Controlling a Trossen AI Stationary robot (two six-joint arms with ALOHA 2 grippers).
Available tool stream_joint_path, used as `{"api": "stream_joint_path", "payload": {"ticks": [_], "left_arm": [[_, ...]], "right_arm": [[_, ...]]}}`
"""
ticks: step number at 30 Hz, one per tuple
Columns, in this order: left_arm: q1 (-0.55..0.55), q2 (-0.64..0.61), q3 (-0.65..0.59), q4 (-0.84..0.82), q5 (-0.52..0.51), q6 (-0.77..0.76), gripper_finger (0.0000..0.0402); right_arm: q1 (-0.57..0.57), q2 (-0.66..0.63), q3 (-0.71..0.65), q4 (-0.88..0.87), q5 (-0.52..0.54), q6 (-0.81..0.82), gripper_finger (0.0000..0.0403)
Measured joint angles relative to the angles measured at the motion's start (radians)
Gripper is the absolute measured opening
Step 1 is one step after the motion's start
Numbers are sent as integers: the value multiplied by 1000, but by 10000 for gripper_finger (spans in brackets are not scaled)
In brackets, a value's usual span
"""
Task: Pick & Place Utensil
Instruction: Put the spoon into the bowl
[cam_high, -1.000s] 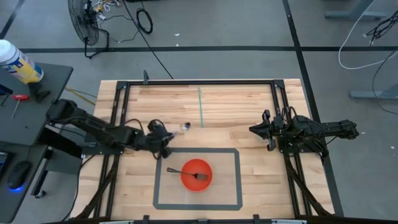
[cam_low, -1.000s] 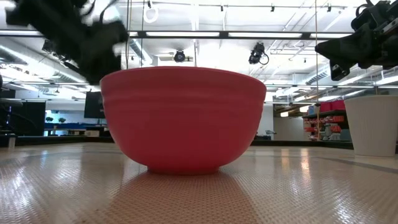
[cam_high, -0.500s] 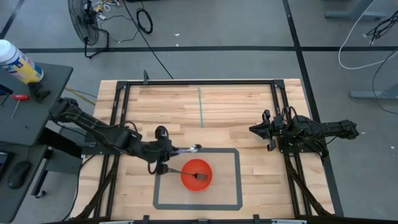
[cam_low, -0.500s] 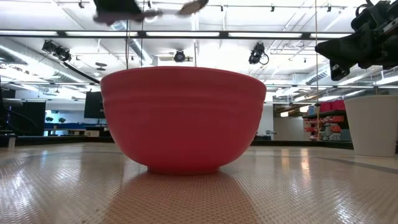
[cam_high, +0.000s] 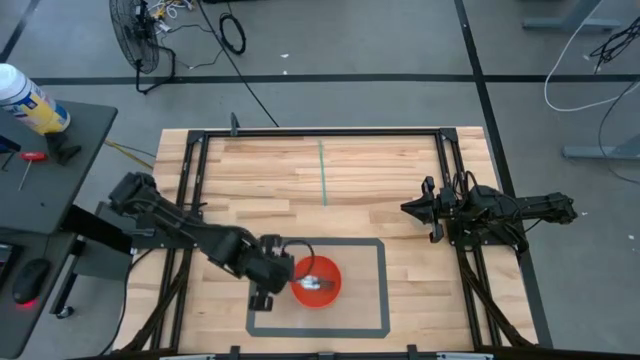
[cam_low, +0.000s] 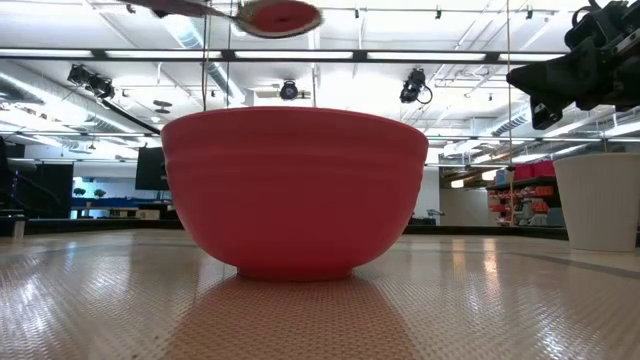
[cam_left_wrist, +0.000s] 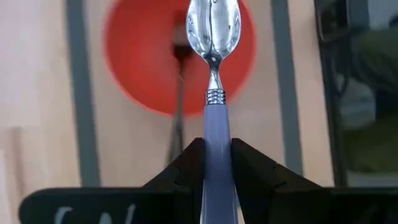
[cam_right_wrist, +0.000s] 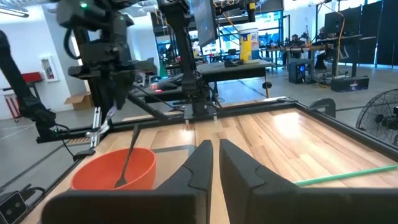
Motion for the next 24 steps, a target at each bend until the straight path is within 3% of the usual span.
{"api": "stream_joint_path", "payload": {"ticks": [6, 24], "left_arm": [[-13, 92, 75, -82, 85, 12, 76], [138, 254, 112, -35, 19, 131, 76]], "right_arm": [[0, 0, 0, 0, 0, 0, 35], [0, 0, 0, -1, 0, 0, 35]]}}
